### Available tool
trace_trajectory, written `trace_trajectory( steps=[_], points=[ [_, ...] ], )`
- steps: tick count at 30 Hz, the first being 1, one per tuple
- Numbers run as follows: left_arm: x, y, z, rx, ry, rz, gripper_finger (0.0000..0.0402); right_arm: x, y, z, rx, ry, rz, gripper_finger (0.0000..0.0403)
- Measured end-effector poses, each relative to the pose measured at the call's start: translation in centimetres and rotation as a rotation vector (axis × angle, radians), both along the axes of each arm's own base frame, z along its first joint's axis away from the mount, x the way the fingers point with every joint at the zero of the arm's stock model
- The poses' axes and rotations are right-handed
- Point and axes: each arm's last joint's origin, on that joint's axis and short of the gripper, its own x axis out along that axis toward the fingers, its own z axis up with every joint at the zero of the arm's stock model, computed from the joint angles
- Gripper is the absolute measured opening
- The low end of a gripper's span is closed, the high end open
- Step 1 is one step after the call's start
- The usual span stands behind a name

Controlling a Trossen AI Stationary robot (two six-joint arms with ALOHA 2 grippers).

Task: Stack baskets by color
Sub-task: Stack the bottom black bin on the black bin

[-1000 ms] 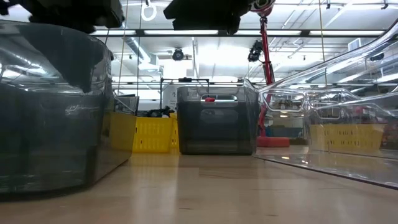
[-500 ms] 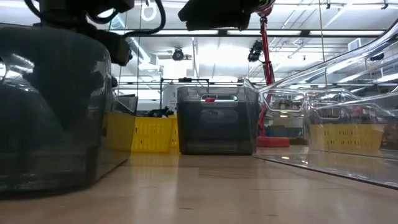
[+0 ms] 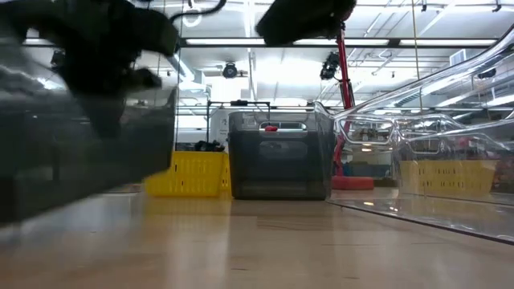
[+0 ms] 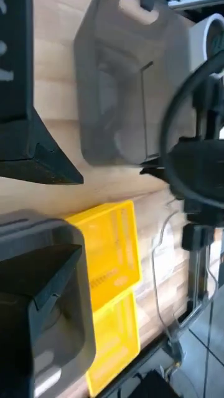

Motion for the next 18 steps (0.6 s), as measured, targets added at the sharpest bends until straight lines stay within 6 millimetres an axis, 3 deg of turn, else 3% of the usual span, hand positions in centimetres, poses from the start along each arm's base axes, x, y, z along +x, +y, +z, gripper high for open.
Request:
trace_trajectory(
  steps=[4,7,11,18],
  points=[
    [1.2,0.3,2.6,-0.012,-0.062,-0.029,0.0005,-1.1,0.0,0.9,-0.046,0.004,-0.039,0.0169],
    [2.2,1.4,4.1,-0.014,-0.112,-0.019,0.0005,-2.1,-0.4,0.4,-0.061,0.01,-0.055,0.0169],
    [3.3,3.9,5.8,-0.026,-0.167,0.033,0.0005,-4.1,-1.4,-0.6,-0.05,-0.014,-0.079,0.0169],
    [4.6,8.6,8.8,-0.102,-0.258,0.14,0.0005,-8.5,-3.6,-0.3,-0.044,-0.087,-0.075,0.0169]
  ],
)
